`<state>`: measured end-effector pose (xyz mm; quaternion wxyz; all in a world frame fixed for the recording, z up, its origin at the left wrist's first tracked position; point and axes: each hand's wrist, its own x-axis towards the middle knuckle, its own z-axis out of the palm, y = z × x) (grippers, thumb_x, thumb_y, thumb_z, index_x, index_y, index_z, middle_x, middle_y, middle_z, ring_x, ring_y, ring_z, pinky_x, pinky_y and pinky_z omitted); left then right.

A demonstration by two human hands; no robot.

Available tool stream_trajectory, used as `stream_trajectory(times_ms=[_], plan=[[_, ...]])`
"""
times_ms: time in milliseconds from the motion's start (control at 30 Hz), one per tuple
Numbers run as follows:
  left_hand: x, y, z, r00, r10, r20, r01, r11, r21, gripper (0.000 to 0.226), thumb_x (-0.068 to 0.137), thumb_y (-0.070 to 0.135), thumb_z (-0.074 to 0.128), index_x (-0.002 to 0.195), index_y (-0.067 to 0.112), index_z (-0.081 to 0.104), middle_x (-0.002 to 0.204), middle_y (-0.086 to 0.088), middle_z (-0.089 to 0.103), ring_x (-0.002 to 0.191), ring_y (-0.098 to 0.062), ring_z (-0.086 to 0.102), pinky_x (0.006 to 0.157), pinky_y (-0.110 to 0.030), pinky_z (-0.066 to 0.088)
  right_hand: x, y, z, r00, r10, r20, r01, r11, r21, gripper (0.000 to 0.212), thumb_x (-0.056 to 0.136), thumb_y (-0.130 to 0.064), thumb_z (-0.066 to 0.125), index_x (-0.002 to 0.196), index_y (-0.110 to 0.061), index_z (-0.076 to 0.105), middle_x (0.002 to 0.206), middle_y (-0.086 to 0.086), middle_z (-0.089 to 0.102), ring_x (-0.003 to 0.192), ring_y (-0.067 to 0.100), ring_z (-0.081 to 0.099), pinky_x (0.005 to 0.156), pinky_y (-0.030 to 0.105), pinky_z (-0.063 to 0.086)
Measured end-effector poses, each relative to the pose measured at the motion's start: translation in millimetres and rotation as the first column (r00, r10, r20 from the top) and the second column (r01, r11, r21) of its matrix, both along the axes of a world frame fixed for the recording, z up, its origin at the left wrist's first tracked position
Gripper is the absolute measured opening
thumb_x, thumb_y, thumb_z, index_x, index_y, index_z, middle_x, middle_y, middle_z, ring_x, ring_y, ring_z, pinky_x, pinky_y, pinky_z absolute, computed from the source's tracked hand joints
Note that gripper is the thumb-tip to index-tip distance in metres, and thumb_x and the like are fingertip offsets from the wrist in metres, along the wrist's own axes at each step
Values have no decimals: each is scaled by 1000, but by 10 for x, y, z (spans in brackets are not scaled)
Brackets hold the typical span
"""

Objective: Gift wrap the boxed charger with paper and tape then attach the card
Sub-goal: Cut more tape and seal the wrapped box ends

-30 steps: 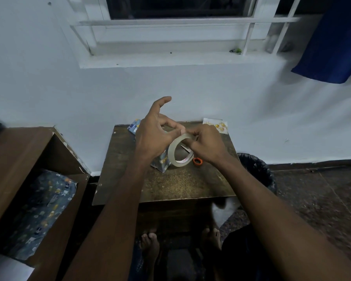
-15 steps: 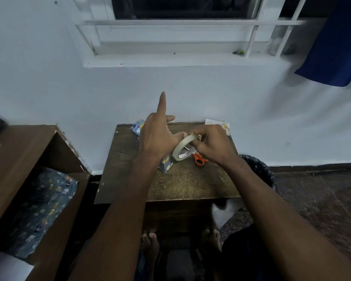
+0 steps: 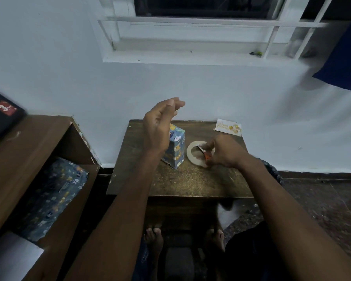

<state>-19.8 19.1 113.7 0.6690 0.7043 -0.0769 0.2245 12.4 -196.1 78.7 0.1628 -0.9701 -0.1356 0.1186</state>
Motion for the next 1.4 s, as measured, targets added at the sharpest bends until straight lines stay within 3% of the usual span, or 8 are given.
stream_trajectory(times_ms=[100, 167, 333, 533, 667, 867, 1100, 1400], plan=[[8, -12, -16, 999, -13, 30, 16, 995, -94, 63, 111, 41, 34, 111, -4, 78, 125, -8, 76, 125, -21, 69, 104, -33, 56, -79, 30, 68, 997, -21, 76, 6, 984, 180, 78, 70, -37, 96, 139, -16, 67, 130, -1, 71, 116, 17, 66, 95, 30, 50], [10, -5, 8, 1000, -13, 19, 16, 980, -197, 67, 111, 41, 32, 108, -7, 78, 124, -12, 76, 125, -24, 70, 103, -32, 55, -143, 111, 136, 987, -61, 146, -6, 908, 418, 86, 68, -38, 97, 144, -23, 61, 135, -7, 66, 107, 10, 66, 88, 26, 52], [13, 39, -54, 1000, -3, -4, 2, 973, -229, 69, 109, 44, 31, 105, -7, 79, 131, -14, 74, 125, -24, 69, 111, -44, 52, -208, 457, 164, 979, 47, 198, -177, 678, 714, 73, 76, -19, 93, 141, -30, 63, 138, -12, 64, 113, 3, 64, 86, 12, 48], [-43, 106, -35, 999, -21, -46, 5, 949, -314, 67, 107, 45, 37, 103, -8, 78, 132, -14, 73, 123, -25, 70, 102, -34, 53, -129, 566, 99, 974, 61, 219, -211, 595, 775, 54, 75, -8, 91, 125, -20, 76, 120, -4, 75, 108, 16, 68, 94, 34, 54], [-102, 99, -55, 993, 62, -97, -85, 964, -251, 64, 100, 54, 46, 92, 2, 83, 117, 0, 80, 127, -23, 67, 105, -47, 55, -143, 578, 86, 973, 44, 225, -211, 559, 802, 47, 70, -10, 95, 114, -19, 81, 117, -1, 73, 105, 18, 68, 92, 36, 56], [-265, -67, -159, 950, 291, -111, -302, 948, -102, 62, 110, 46, 40, 71, 26, 84, 112, 13, 79, 117, -6, 67, 107, -51, 48, -197, 628, 108, 985, 72, 156, -171, 500, 849, 53, 66, 3, 94, 116, -5, 77, 108, 12, 75, 82, -1, 67, 76, 16, 52], [-290, 42, -250, 950, 299, -94, -300, 954, 4, 63, 107, 52, 39, 78, 21, 86, 111, 14, 80, 119, 1, 65, 109, -51, 48, -174, 603, 122, 988, 126, 93, -144, 496, 856, 56, 65, -12, 99, 116, -17, 77, 114, 3, 77, 105, 37, 70, 96, 57, 56], [-255, 44, -271, 948, 312, -67, -310, 950, 49, 62, 108, 49, 36, 82, 24, 87, 118, 12, 78, 119, 6, 61, 109, -49, 47, -210, 559, 184, 989, 147, 20, -89, 478, 874, 23, 96, -18, 74, 119, -16, 76, 113, 8, 77, 99, 33, 72, 86, 43, 59]])
